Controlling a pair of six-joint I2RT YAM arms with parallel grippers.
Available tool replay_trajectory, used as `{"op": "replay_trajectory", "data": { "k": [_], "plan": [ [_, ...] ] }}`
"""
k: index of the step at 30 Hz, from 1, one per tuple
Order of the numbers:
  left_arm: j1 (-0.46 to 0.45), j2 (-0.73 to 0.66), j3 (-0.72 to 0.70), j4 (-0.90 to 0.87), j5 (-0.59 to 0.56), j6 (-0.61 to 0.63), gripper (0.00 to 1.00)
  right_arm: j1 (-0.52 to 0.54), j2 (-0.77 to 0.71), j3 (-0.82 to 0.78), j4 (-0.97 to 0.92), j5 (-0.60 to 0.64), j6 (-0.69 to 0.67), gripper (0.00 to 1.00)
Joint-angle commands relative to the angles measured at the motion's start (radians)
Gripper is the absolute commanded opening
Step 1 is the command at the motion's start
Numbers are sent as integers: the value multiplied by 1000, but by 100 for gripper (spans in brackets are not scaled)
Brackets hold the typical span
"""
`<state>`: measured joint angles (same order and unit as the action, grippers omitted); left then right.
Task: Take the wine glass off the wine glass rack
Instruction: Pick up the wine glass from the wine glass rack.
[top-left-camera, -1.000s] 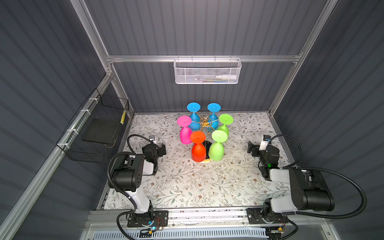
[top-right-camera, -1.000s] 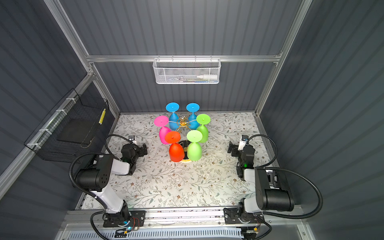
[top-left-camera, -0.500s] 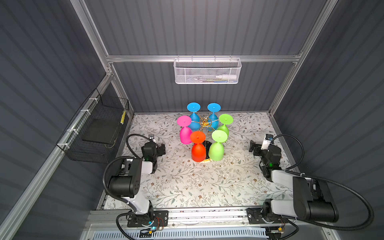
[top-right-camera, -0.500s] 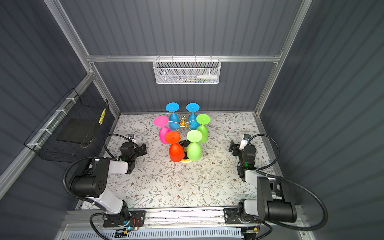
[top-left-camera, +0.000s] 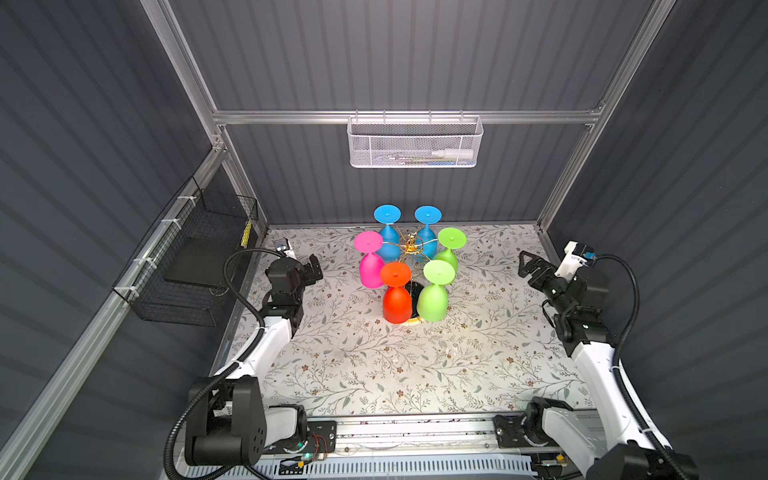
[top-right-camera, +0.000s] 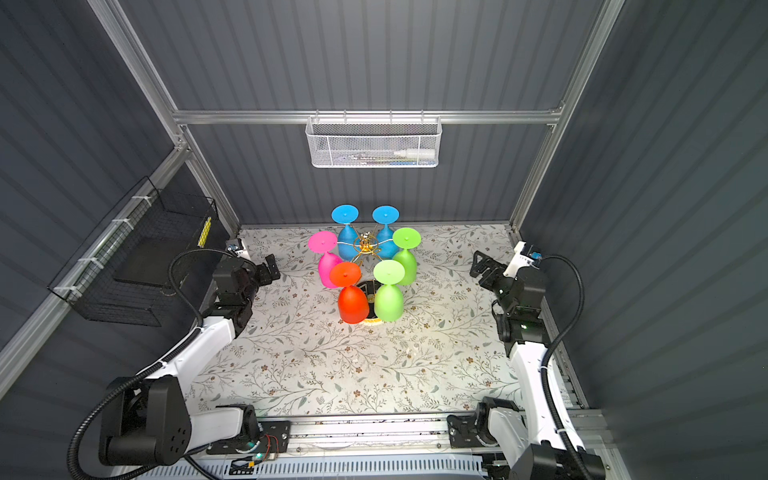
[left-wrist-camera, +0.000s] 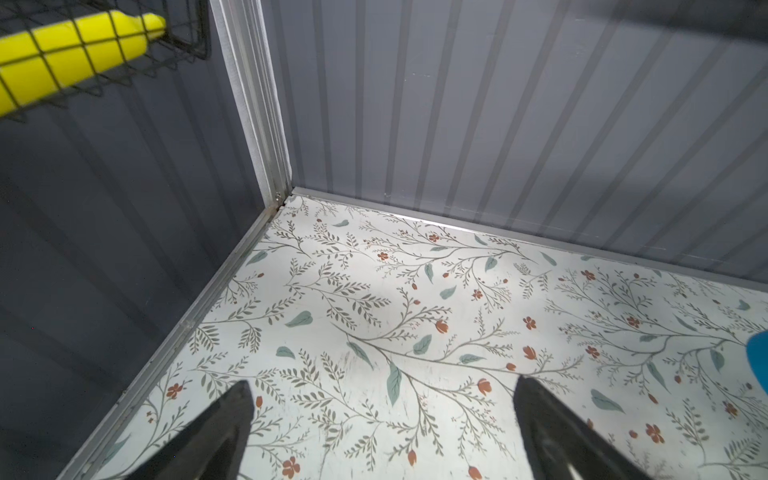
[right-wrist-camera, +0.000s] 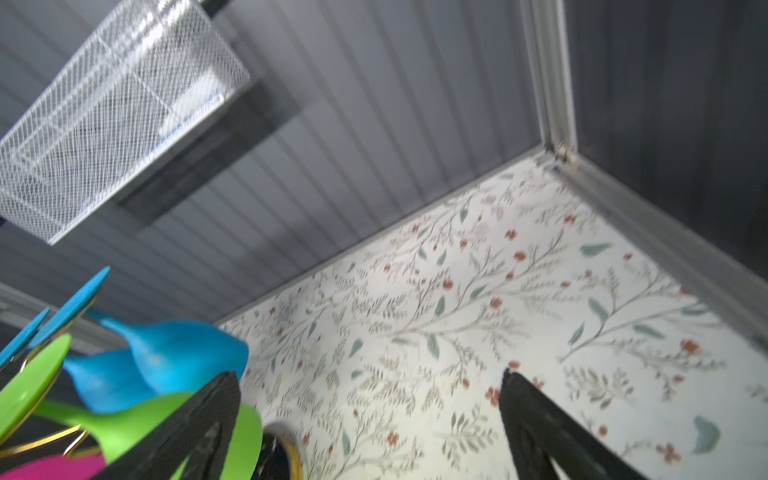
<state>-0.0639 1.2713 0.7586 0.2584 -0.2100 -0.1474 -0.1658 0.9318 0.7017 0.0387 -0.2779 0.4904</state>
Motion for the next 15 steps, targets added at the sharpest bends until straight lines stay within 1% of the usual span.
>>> {"op": "replay_trajectory", "data": {
  "k": [1, 4, 7, 9, 12, 15],
  "plan": [
    [4, -25, 64, -102, 62, -31, 99, -3, -62, 19, -213, -119, 9, 98],
    [9, -77, 21, -51, 49, -54, 99, -2, -149, 19, -310, -126, 0, 93],
    [13, -129, -11, -19, 57, -69, 99, -1, -226, 19, -376, -175, 20, 87],
    [13, -145, -2, -39, 76, -70, 99, 1, -263, 24, -408, -213, 37, 83],
    [13, -161, 17, -60, 92, -68, 99, 7, -304, 39, -456, -272, 69, 74],
    [13, -172, 34, -79, 106, -64, 99, 31, -330, 61, -477, -347, 96, 73]
  ]
}}
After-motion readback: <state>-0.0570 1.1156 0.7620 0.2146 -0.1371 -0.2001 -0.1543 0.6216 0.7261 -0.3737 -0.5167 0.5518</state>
